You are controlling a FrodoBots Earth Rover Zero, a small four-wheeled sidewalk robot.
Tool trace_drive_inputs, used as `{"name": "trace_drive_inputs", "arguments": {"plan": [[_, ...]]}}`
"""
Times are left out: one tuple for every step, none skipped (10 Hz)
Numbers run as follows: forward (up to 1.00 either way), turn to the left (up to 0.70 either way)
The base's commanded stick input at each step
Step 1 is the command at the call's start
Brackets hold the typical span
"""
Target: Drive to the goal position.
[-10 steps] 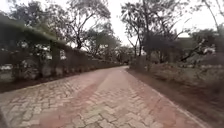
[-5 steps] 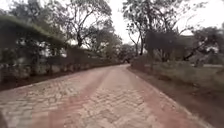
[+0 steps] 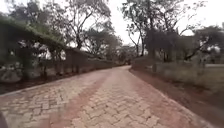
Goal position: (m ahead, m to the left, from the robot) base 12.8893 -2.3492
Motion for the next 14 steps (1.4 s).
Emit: {"name": "trace_drive_inputs", "arguments": {"plan": [[0.70,0.00],[0.70,0.00],[0.70,0.00],[0.70,0.00],[0.70,0.00],[0.70,0.00],[0.70,0.00],[0.70,0.00],[0.70,0.00],[0.70,0.00],[0.70,0.00],[0.70,0.00],[0.70,0.00],[0.70,0.00]]}}
